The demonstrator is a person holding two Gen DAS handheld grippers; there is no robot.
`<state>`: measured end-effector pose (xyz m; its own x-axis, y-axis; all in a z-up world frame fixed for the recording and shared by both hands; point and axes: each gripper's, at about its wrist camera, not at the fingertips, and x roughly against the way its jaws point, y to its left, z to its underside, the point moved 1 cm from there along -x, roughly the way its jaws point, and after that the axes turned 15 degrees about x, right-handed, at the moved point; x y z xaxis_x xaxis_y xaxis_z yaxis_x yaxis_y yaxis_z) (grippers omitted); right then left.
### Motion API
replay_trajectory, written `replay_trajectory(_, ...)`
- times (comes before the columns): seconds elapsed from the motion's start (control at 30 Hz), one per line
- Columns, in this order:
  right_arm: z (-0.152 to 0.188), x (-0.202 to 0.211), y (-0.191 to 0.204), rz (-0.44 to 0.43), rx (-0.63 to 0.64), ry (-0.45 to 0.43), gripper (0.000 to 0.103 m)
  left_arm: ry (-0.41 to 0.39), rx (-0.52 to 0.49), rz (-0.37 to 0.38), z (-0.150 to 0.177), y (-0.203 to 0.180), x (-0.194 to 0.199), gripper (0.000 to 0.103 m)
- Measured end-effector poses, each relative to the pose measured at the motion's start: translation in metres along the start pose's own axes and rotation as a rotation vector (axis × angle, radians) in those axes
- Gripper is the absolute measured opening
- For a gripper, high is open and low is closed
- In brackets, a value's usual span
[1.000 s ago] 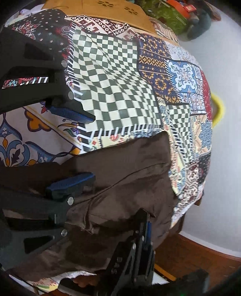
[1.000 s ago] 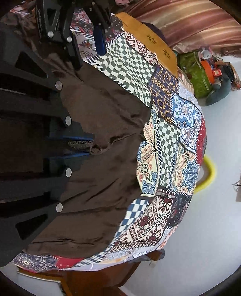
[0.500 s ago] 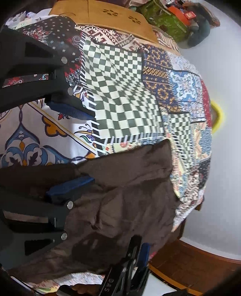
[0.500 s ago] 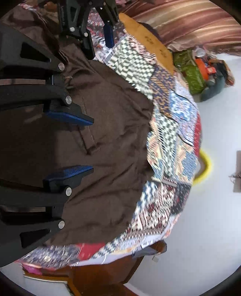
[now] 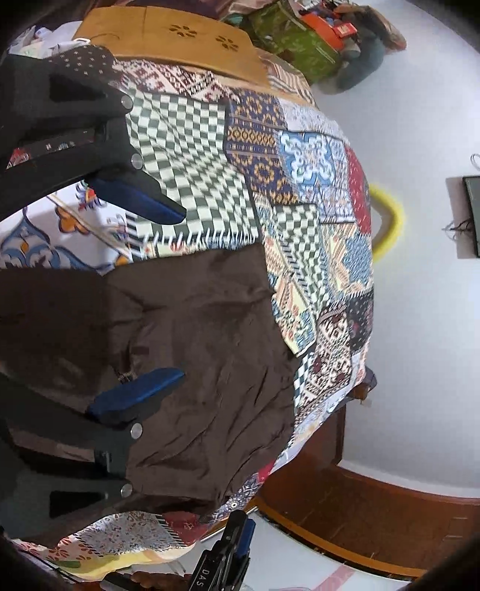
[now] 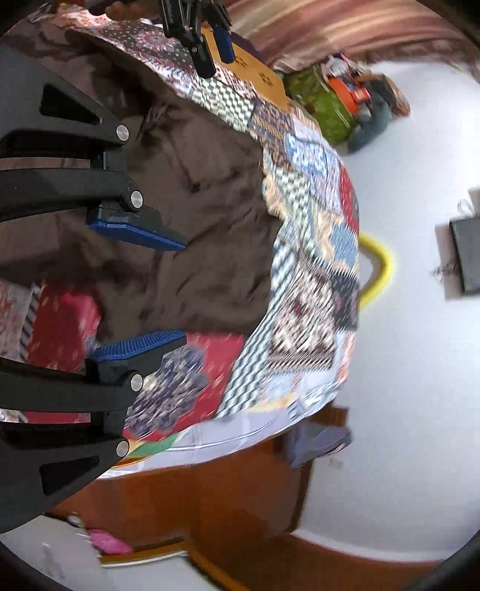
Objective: Fold small clothes
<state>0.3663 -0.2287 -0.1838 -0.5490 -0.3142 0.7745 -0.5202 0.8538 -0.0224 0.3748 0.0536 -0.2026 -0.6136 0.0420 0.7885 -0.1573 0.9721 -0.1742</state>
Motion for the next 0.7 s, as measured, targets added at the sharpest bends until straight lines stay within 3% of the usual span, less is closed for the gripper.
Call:
replay_trajectory(0.2, 0.013, -0.027, -0.022, -0.012, -0.052, 0.055, 0.041, 0.057, -0.032, -0.039, 0.008, -0.008, -0.042, 0.08)
replay_trajectory(0.4, 0.007, -0.051, -0.017, -0.035, -0.034, 0.06, 0.041, 0.125, 0.01, -0.038, 0.014, 0.005, -0.072, 0.08)
replay_trajectory(0.53, 0.005, -0.064, -0.005, -0.066, -0.014, 0.072, 0.015, 0.134, 0.028, -0.028, 0.015, 0.008, -0.075, 0.08)
replay_trajectory(0.7, -0.002, -0.054, -0.006, -0.027, 0.025, 0.052, 0.009, 0.115, -0.003, -0.048, 0.019, 0.004, -0.074, 0.08)
